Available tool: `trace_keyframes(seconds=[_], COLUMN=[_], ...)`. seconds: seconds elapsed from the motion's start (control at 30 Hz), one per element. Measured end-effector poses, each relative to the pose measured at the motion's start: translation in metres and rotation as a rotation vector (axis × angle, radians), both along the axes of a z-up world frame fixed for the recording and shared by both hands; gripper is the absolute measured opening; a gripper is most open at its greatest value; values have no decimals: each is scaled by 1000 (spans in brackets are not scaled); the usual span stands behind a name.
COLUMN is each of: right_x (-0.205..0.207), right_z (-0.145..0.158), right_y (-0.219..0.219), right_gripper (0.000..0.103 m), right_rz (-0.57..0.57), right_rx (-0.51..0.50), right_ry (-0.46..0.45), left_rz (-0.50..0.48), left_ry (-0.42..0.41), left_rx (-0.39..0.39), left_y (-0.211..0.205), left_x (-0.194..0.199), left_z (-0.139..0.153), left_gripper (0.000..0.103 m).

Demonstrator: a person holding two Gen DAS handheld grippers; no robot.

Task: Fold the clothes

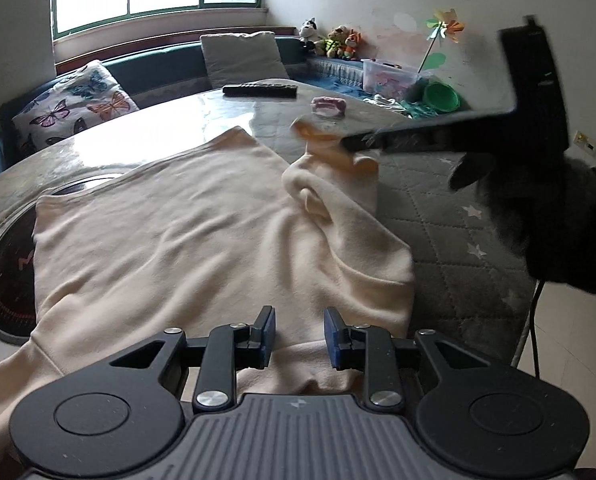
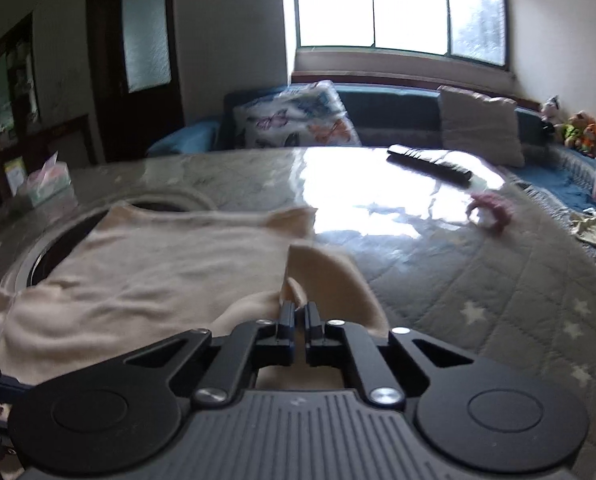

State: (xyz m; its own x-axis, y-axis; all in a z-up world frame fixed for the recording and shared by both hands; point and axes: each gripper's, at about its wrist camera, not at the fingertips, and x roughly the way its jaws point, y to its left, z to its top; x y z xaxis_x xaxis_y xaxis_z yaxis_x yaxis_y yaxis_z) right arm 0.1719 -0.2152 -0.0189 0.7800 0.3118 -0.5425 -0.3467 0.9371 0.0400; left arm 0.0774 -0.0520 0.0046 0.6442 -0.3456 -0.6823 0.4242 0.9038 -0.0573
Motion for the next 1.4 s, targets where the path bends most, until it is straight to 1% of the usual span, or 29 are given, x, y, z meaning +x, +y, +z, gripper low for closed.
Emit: trace_keyframes(seconds=[0.13, 0.23, 0.33, 0.43, 0.53, 0.63, 0.77, 0.87, 0.93, 0.97, 1.0, 1.07, 1.17, 1.27, 1.4], right_x=[-12, -17, -20, -21, -21, -15, -18, -22, -23, -23, -22, -17, -11, -4, -2], right_z=[23, 37, 46, 47, 37, 16, -3, 1, 6, 7, 6, 2, -8, -16, -17], right_y=[-30, -57, -81, -98, -116, -127, -134, -134, -128, -123, -118, -106, -90, -86, -95], right_gripper=[4, 4, 3, 3, 3, 4, 6, 7, 8, 12, 19, 27, 27, 28, 31], right_rz=[-91, -172, -239, -298, -373, -415, -468, -463, -423, -394, -360, -302, -252, -248, -287], right_rx=[-23, -46, -74, -96, -108, -142, -176, -154, -133, -117, -98, -65, -64, -48, -32], right_ry=[-77, -114, -130, -132, -88, -17, 32, 16, 1, 4, 12, 34, 55, 75, 72], left_rz=[-24, -35, -59, -78, -97, -124, -161, -154, -138, -135, -135, -142, -146, -159, -181], left_ry=[-2, -4, -10, -19, -17, -5, 4, -9, -21, -28, -35, -47, -48, -33, -15], left_rx=[3, 0, 1, 0, 5, 12, 23, 31, 23, 17, 15, 9, -2, -12, -14], left_y=[-5, -8, -12, -16, -21, -26, -31, -33, -34, -35, -37, -41, -47, -52, -56], left_x=[-1, -2, -5, -7, -7, -8, -13, -12, -8, -6, -4, -1, 5, 8, 8], left_z=[-2, -1, 0, 4, 3, 1, -2, 1, 5, 7, 9, 12, 12, 9, 3], left_gripper=[29, 29, 29, 29, 29, 29, 29, 29, 29, 29, 29, 29, 29, 29, 29])
